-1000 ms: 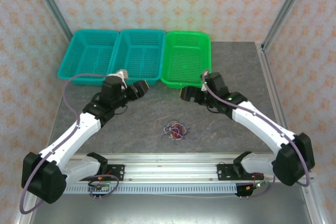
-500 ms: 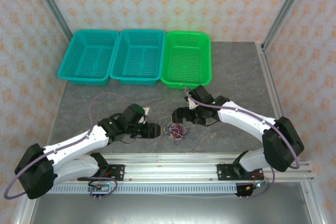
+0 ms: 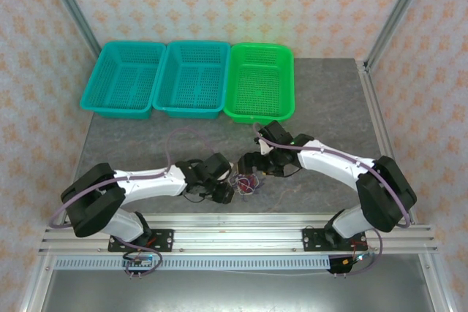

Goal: Untangle the cables

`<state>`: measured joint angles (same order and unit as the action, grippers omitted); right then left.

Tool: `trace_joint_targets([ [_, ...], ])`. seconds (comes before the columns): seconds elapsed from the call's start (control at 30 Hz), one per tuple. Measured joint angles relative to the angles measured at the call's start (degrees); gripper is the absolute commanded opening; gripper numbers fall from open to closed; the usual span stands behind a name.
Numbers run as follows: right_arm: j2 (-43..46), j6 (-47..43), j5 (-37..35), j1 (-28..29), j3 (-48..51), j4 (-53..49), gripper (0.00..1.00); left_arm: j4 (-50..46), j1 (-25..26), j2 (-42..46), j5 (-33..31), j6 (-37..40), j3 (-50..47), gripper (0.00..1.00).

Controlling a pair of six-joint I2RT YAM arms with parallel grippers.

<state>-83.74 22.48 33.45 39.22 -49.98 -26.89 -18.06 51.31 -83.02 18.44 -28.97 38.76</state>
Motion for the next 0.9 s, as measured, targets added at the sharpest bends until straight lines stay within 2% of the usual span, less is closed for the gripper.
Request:
trace_joint_targets([
  [0.23, -0.22, 0.46, 0.02, 0.00, 0.00, -0.04, 0.92, 0.28, 0.09, -2.80, -2.25, 2.25, 1.22, 0.19],
  [0.33, -0.22, 0.52, 0.02, 0.02, -0.02, -0.04, 0.92, 0.04, -0.04, -3.02, -2.89, 2.86, 1.36, 0.00],
  [0.47, -0.52, 0.66, -0.52, 1.90, -0.07, -0.04, 0.90, 0.22, -0.11, -2.56, -3.08, 3.17, 1.14, 0.00],
  [0.53, -1.64, 0.52, -1.33, 3.85, -0.39, 0.00, 0.79, 1.79, -0.02, -1.62, -3.06, 3.15, 0.39, 0.00],
  [0.7, -7.56, 0.94, -4.00, 7.26, -1.57, 1.20, 0.28, 2.47, -0.02, 4.92, -5.49, 2.95, -1.44, 0.00],
  [0.73, -8.13, 1.14, -5.05, 7.30, -1.57, 1.27, 0.22, 2.47, -0.02, 6.19, -6.03, 2.95, -1.46, 0.00],
  [0.77, -8.50, 1.62, -6.80, 7.32, -1.57, 1.40, 0.17, 2.45, -0.15, 7.96, -7.26, 2.91, -1.49, 0.00],
  [0.9, -6.95, 4.35, -13.03, 5.77, -0.63, 2.54, 0.08, 0.74, -4.04, 14.75, -11.61, 1.40, -2.05, 0.00],
])
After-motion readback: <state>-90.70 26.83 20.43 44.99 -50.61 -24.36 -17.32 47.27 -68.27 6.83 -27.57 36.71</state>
